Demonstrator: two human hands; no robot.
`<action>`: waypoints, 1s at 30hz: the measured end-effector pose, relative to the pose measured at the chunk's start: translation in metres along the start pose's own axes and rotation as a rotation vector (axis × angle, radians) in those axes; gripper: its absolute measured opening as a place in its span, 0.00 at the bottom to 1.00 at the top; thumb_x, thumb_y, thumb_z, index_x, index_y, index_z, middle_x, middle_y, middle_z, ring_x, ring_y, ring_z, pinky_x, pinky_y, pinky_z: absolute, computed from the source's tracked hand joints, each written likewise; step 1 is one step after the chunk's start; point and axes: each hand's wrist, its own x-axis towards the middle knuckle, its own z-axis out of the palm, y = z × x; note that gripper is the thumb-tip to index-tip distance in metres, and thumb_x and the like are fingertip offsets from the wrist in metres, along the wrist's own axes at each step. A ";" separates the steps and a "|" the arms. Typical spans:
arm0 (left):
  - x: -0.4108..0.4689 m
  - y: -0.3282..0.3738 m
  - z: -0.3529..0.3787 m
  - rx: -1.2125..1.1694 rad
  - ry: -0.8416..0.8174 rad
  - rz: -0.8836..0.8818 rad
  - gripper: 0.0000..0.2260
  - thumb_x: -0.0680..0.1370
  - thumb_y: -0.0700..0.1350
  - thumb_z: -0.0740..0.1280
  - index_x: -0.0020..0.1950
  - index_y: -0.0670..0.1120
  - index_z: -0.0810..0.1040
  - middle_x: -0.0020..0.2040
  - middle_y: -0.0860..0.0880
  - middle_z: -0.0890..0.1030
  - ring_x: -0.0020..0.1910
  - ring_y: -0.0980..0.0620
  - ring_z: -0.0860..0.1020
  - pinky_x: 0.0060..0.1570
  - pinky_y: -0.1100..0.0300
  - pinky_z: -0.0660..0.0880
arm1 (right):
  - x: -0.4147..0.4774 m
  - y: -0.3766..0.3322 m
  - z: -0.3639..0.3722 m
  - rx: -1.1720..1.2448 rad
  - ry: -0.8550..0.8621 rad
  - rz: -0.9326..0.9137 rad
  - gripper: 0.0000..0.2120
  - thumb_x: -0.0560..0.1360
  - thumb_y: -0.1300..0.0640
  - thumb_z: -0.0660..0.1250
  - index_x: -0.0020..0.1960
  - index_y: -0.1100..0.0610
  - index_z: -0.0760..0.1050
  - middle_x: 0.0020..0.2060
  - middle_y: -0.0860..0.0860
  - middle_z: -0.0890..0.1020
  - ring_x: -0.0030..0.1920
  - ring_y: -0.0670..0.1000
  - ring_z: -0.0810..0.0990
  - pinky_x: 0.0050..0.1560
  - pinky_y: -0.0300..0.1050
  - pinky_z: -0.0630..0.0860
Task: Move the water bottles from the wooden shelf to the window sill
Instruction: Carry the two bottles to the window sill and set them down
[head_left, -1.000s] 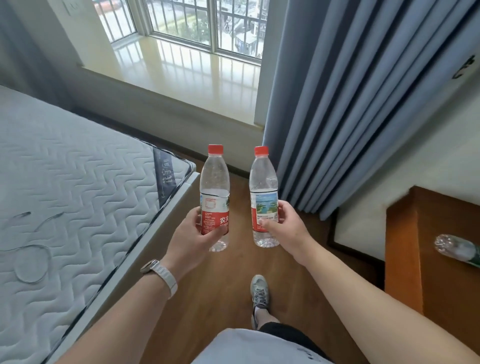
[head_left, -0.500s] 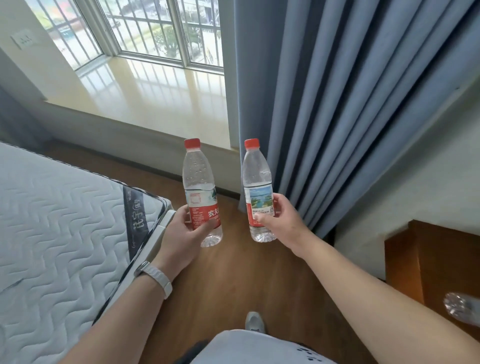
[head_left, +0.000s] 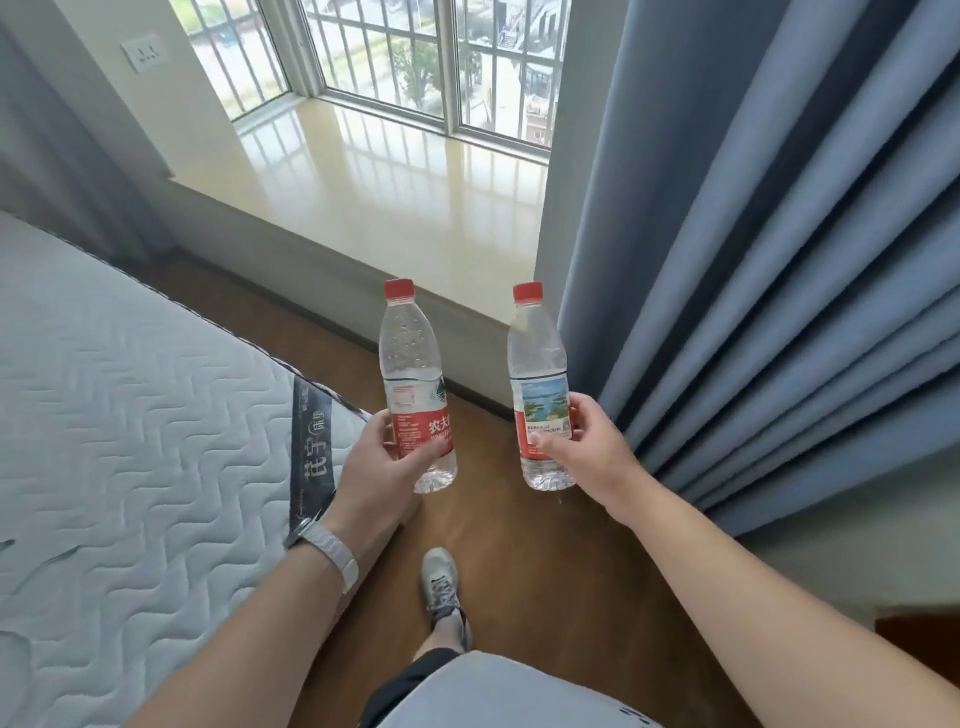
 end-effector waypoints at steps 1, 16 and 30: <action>0.015 -0.001 -0.005 0.000 -0.005 -0.001 0.23 0.71 0.51 0.79 0.63 0.52 0.75 0.51 0.53 0.85 0.47 0.57 0.84 0.46 0.59 0.81 | 0.013 -0.005 0.004 -0.008 0.009 -0.003 0.19 0.73 0.56 0.75 0.58 0.42 0.72 0.52 0.45 0.83 0.50 0.42 0.83 0.48 0.42 0.82; 0.230 0.024 -0.103 0.032 -0.016 0.029 0.20 0.70 0.57 0.77 0.58 0.60 0.74 0.47 0.64 0.83 0.45 0.64 0.82 0.41 0.67 0.76 | 0.210 -0.084 0.075 -0.043 0.062 0.021 0.20 0.72 0.56 0.76 0.61 0.48 0.74 0.53 0.48 0.83 0.50 0.46 0.84 0.51 0.45 0.81; 0.340 0.036 -0.138 0.038 0.048 0.007 0.19 0.69 0.60 0.76 0.57 0.62 0.75 0.49 0.66 0.83 0.47 0.64 0.82 0.43 0.65 0.76 | 0.339 -0.128 0.103 -0.094 0.001 0.003 0.19 0.73 0.55 0.75 0.59 0.42 0.71 0.54 0.46 0.82 0.49 0.44 0.84 0.46 0.42 0.80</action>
